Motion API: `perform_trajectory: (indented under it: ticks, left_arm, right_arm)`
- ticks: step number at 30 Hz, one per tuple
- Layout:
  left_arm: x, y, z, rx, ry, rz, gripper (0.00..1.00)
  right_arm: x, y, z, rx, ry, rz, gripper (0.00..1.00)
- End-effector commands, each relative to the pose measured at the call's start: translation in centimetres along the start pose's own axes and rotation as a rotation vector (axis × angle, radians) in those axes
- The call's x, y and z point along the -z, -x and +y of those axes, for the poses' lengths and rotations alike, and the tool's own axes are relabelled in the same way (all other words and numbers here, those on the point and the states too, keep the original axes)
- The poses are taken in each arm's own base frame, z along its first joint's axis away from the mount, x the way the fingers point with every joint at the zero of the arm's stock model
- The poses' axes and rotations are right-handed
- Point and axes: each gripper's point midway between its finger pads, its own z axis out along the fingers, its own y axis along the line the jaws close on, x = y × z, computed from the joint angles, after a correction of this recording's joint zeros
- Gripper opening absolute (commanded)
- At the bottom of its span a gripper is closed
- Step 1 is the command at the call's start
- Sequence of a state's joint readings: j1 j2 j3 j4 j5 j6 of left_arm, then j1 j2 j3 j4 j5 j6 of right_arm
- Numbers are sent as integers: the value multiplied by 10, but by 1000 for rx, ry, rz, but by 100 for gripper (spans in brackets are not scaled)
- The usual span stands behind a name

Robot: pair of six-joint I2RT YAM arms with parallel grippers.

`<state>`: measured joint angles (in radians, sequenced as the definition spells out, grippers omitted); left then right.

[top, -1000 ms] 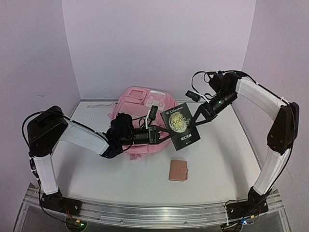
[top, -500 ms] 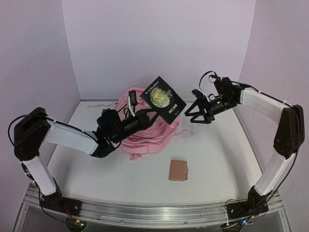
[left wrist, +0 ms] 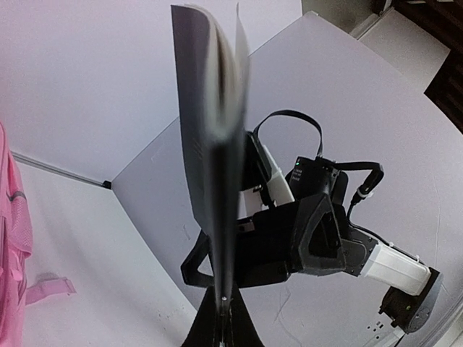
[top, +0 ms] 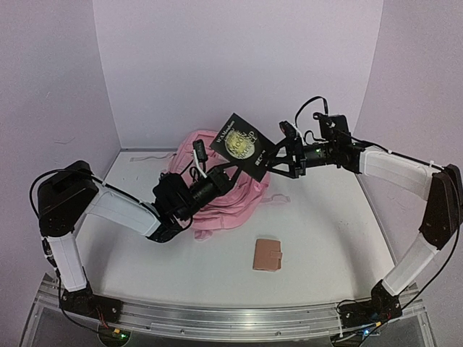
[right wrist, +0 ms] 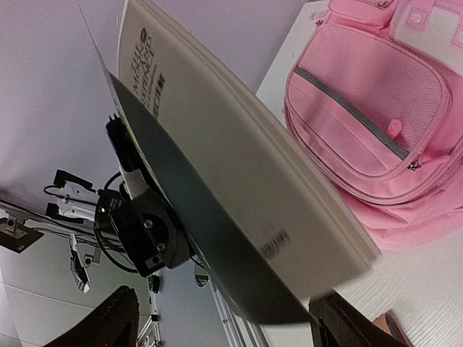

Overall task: Pack the student bag
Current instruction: Pick up the book from the center of the board.

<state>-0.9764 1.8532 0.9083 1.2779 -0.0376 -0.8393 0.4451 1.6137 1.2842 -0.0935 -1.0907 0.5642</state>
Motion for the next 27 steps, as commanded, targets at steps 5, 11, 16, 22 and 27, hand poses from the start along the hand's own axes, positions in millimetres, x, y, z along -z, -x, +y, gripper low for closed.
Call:
perform_trajectory:
  ticks: [5,11,16,22,27]
  left_arm:
    - [0,16,-34,78,-171,-101,0]
    - [4,13,-29,78,-135,-81,19]
    - [14,-15,-14,12,27,153,71]
    - [60,-52,3,-88,239,551,87]
    - [91,-50,1,-96,280,657,91]
  right_arm:
    - [-5,32,20,63,44,-113,50]
    - [-3,36,23,67,46,-123,1]
    - [5,33,35,105,102,-83,0]
    - [12,-26,15,210,-8,107,0]
    - [20,-57,17,277,16,226,0]
